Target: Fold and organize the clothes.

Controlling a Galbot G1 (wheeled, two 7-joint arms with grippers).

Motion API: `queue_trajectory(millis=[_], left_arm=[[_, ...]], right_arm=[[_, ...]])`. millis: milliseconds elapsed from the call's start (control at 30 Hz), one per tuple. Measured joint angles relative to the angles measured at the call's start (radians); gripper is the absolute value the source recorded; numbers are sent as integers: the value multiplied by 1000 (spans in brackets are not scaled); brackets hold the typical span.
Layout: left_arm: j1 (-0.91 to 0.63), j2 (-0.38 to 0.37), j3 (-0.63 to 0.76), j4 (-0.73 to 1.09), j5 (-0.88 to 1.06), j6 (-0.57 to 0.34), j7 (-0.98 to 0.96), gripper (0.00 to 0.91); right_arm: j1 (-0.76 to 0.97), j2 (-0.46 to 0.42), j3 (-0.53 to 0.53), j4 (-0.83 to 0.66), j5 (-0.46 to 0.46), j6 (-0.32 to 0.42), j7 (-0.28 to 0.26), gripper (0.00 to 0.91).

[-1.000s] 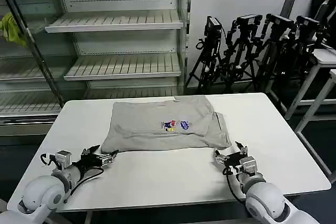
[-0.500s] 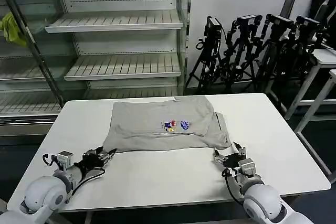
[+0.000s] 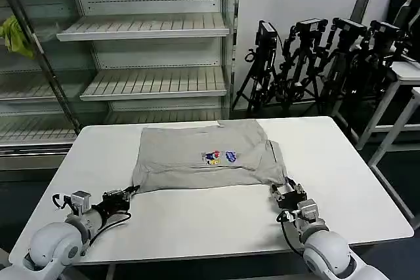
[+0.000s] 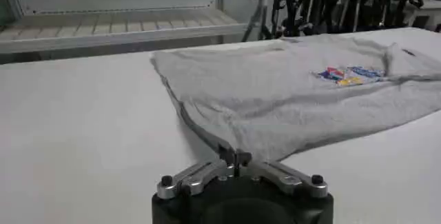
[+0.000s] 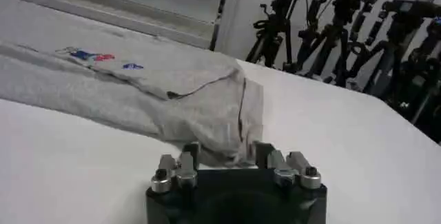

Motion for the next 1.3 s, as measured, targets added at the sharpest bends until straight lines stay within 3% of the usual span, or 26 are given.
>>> queue_trajectory(millis=[733, 1300], left_arm=[[56, 8, -24, -33, 21, -20, 11, 40], [223, 81, -131, -145, -8, -7, -12, 40]], right_arm=[[-31, -32, 16, 36, 3, 10, -3, 0], [-178, -197, 108, 224, 106, -47, 70, 0]])
